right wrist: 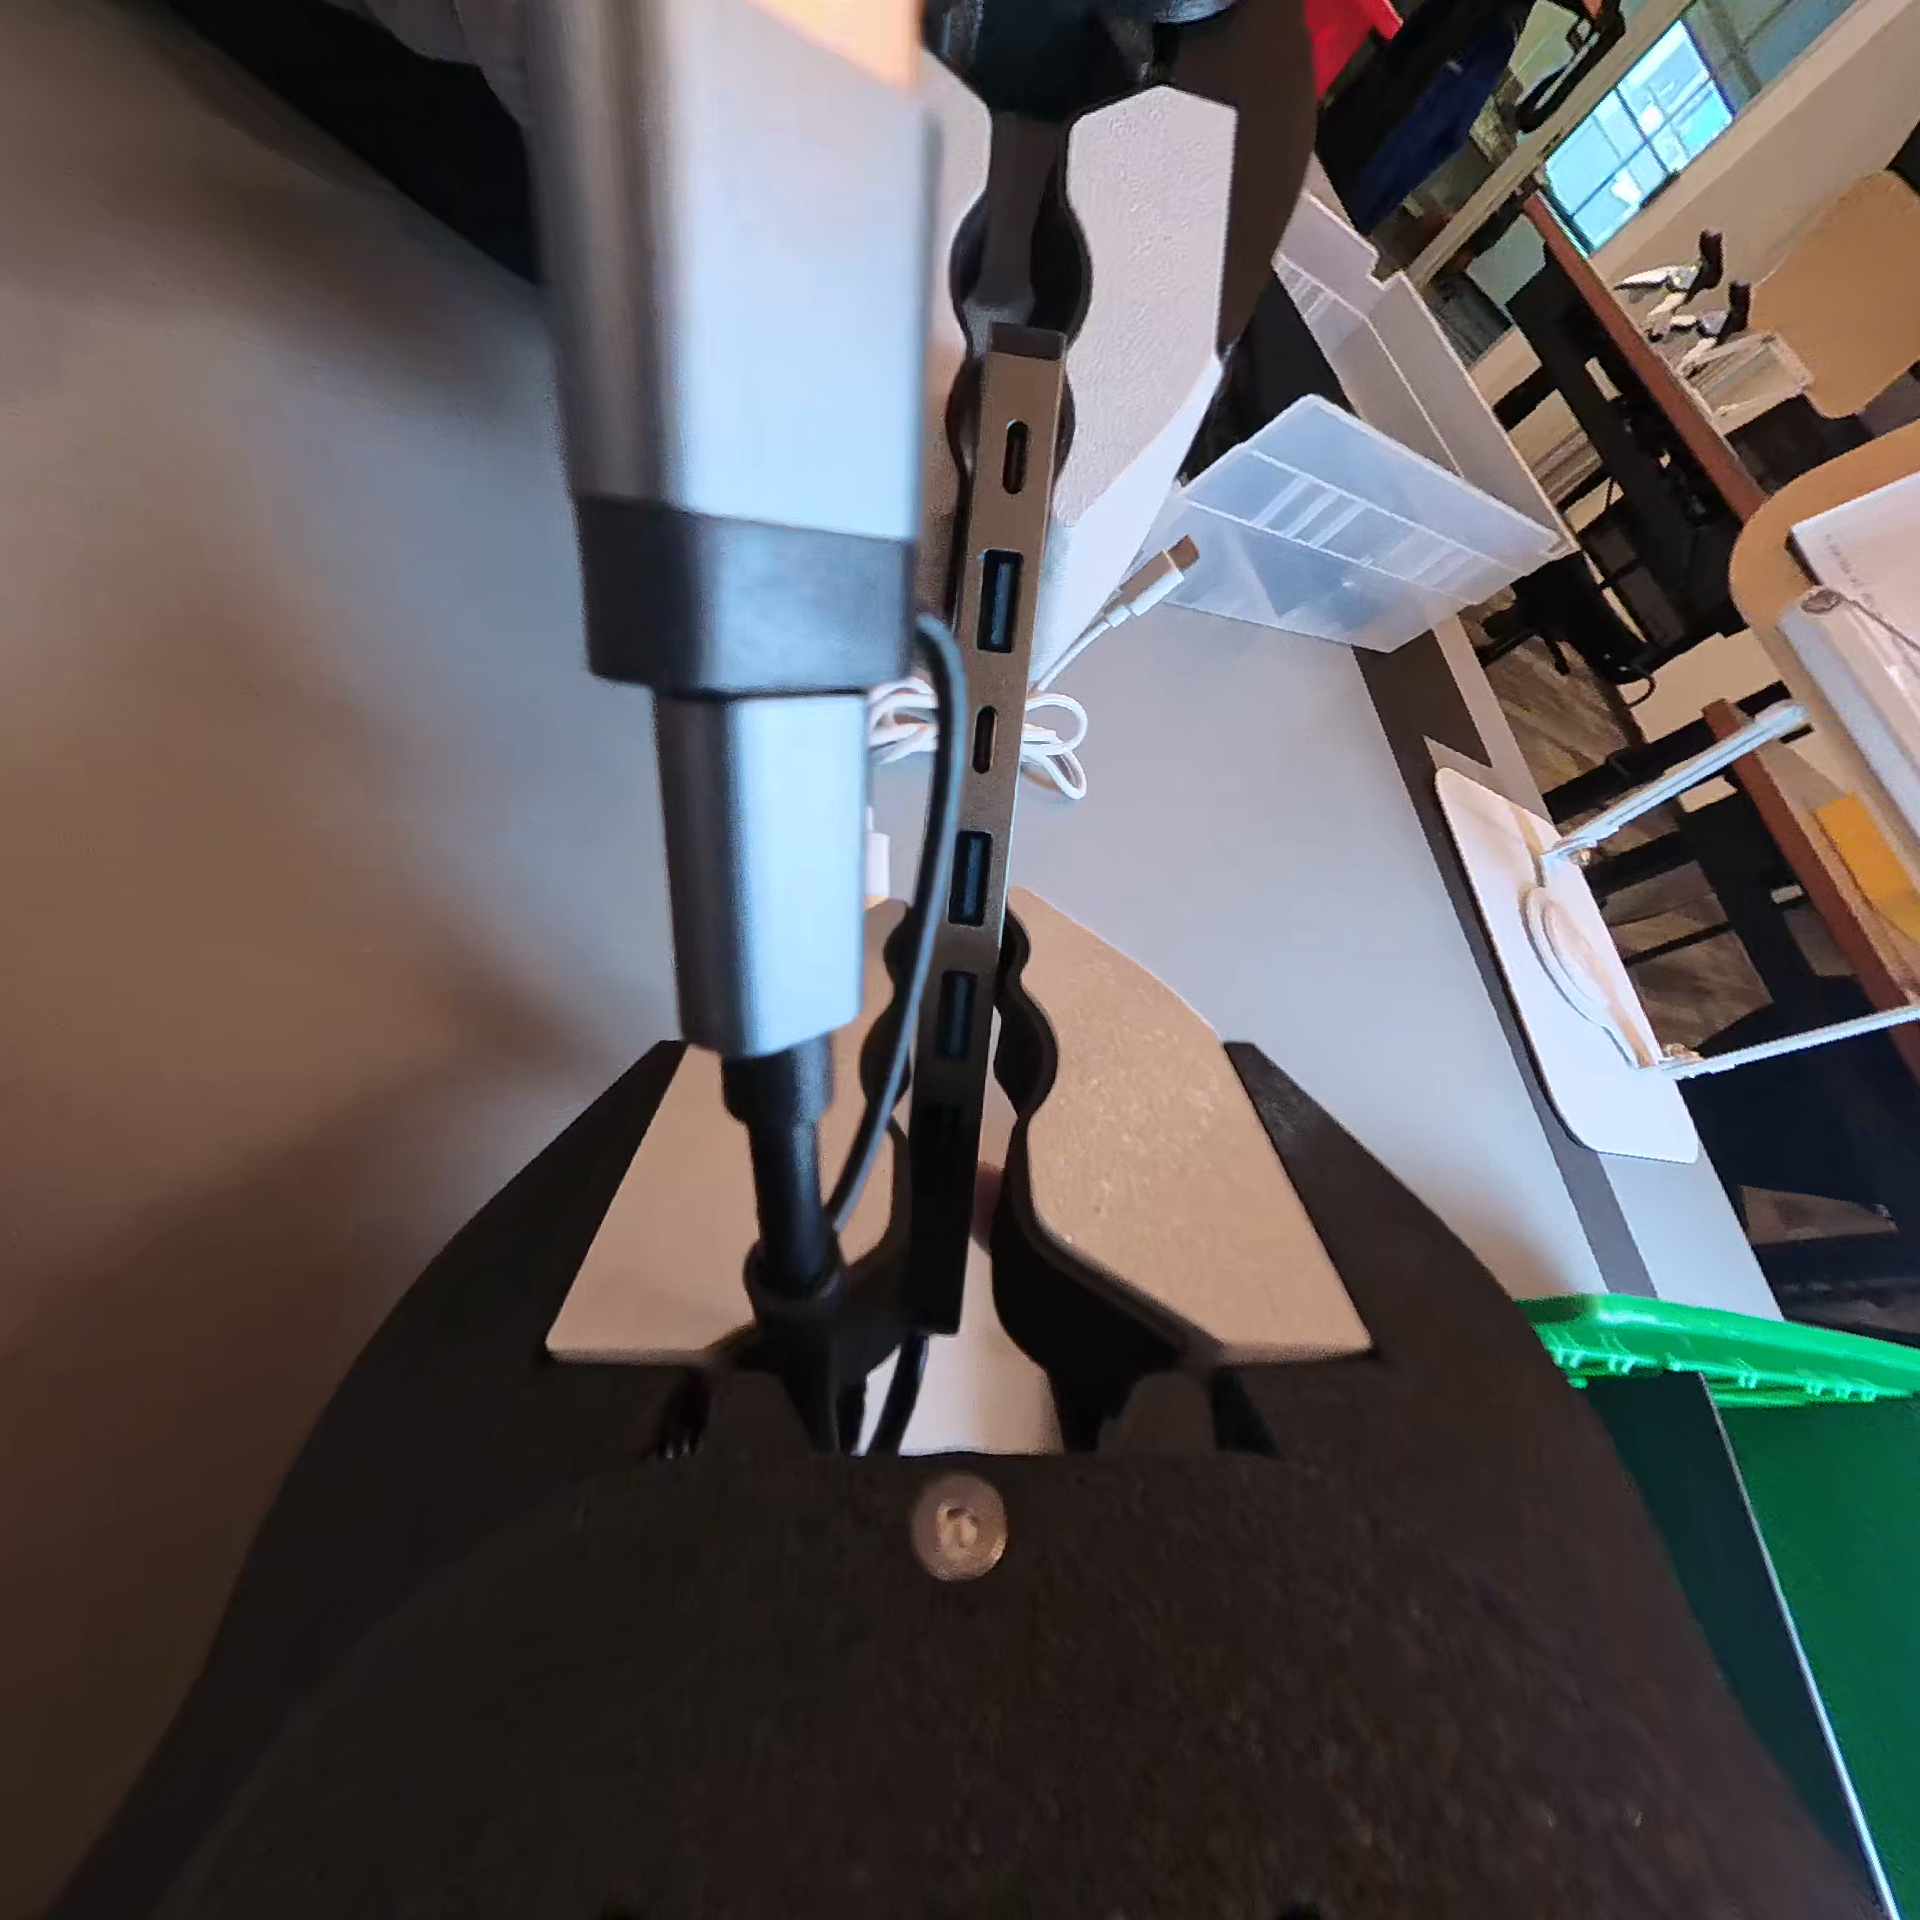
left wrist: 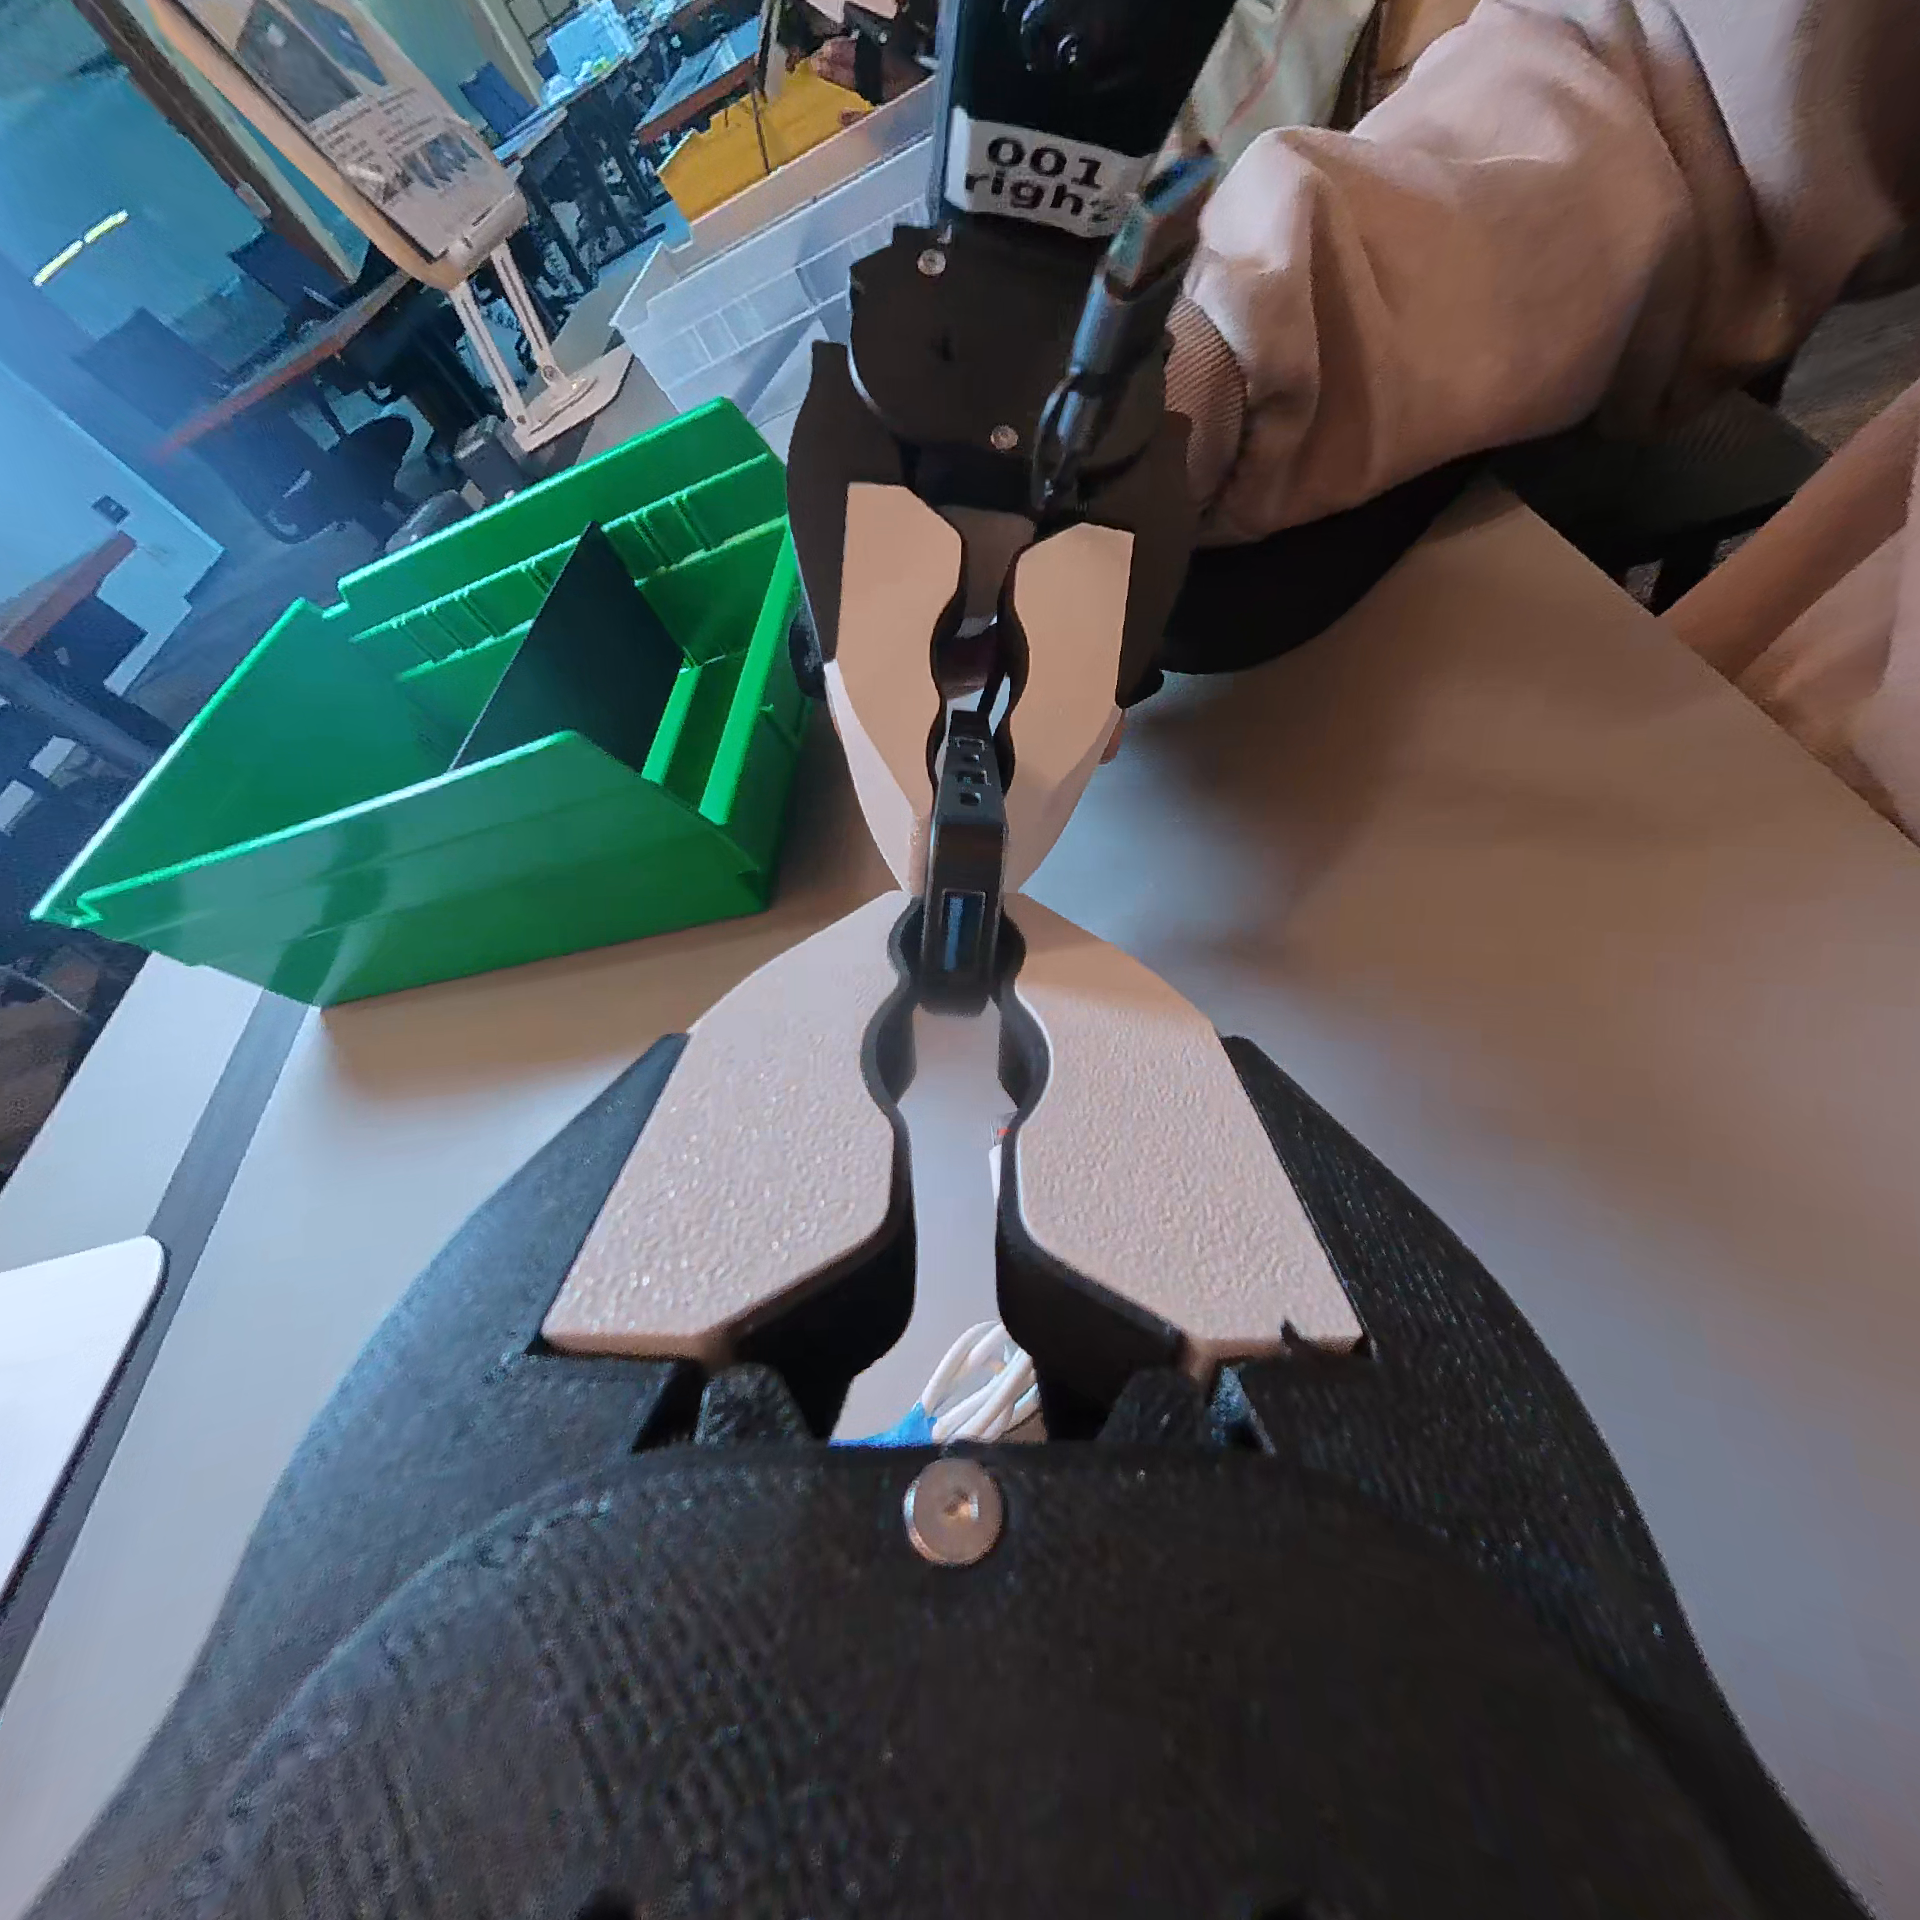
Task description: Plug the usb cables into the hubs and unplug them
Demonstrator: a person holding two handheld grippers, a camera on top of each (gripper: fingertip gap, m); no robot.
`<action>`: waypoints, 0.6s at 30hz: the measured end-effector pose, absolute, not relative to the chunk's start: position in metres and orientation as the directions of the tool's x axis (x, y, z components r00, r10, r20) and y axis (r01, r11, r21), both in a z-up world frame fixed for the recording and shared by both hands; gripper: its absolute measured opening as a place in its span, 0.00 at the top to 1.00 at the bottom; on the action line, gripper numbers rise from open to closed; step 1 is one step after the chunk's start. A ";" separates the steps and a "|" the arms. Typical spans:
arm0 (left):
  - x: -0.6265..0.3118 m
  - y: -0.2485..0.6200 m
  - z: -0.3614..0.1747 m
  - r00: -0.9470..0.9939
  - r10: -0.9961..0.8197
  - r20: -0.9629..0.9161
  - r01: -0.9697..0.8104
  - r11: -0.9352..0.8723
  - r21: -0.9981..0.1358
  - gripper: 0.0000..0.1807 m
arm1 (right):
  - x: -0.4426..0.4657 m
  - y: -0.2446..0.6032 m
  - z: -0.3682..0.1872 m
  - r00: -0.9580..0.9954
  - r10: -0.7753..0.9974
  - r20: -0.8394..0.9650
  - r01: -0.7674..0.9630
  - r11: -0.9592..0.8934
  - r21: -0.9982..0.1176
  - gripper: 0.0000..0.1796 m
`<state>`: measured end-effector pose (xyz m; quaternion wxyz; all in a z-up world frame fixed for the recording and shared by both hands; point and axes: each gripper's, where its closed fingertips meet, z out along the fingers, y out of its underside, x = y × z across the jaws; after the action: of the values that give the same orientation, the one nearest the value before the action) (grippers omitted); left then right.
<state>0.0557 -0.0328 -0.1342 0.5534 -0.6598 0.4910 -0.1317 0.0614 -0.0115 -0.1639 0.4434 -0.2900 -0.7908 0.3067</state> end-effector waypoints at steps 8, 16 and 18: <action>0.029 -0.023 -0.155 0.571 -0.793 -0.213 -0.494 -0.125 -0.860 0.81 | 0.060 0.020 -0.154 -0.325 0.827 0.459 0.247 0.542 -0.803 0.94; 0.027 -0.021 -0.208 0.558 -0.785 -0.269 -0.703 -0.275 -0.656 0.81 | 0.061 0.045 -0.139 -0.206 0.879 0.431 0.236 0.472 -0.849 0.94; 0.022 -0.022 -0.212 0.577 -0.776 -0.255 -0.705 -0.316 -0.634 0.80 | 0.061 0.045 -0.139 -0.205 0.879 0.431 0.235 0.472 -0.850 0.94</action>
<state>0.0220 -0.0216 -0.2118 0.3642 -0.8098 0.4574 -0.0485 0.0612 0.0451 -0.1389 0.4906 -0.3957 -0.7037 0.3279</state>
